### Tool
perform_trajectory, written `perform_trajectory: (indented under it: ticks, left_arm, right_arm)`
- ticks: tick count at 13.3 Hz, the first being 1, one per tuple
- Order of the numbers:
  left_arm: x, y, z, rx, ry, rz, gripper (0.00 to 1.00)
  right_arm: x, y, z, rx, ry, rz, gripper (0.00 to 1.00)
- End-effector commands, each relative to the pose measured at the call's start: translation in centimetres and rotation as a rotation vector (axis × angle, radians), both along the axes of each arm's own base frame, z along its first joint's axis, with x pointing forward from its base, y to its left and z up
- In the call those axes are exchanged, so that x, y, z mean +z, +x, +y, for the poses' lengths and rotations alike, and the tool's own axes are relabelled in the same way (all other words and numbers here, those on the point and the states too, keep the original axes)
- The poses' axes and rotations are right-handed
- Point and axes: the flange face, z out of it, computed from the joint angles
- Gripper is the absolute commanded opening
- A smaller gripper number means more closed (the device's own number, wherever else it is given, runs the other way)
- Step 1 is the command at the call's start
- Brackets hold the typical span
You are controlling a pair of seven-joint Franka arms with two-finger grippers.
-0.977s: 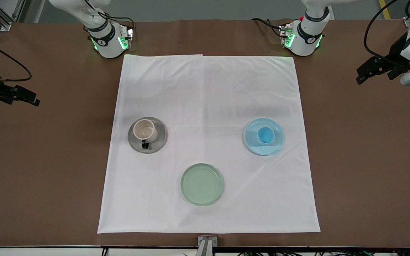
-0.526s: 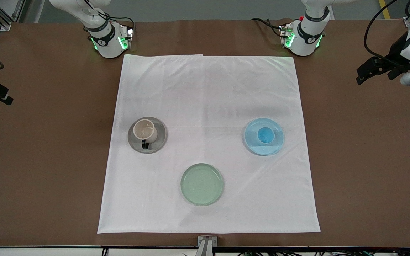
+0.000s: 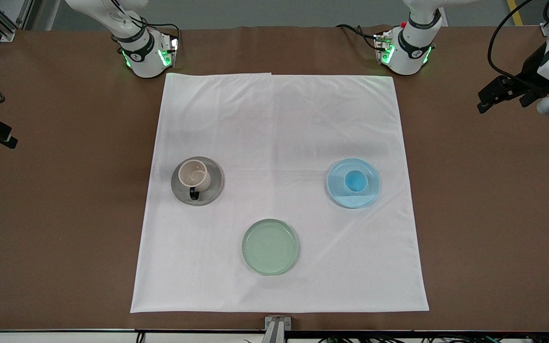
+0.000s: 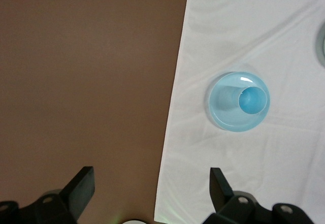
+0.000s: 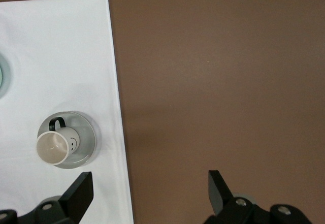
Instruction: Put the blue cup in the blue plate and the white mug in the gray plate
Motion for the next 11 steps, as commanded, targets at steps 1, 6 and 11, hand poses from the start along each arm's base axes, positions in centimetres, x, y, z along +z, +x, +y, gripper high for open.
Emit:
perform_trajectory:
  ticks: [1,6,11]
  left_arm:
    - [0.67,0.26,-0.07,-0.015,0.000,-0.014,1.00]
    - [0.43,0.45,-0.07,-0.022,0.000,-0.009,1.00]
    - [0.40,0.42,-0.06,-0.026,0.000,-0.006,1.00]
  right_arm:
    - [0.43,-0.03,0.08,0.006,-0.003,0.003,1.00]
    - [0.44,0.01,0.33,0.011,-0.003,0.001,1.00]
    - [0.46,0.03,0.33,0.011,-0.003,0.000,1.00]
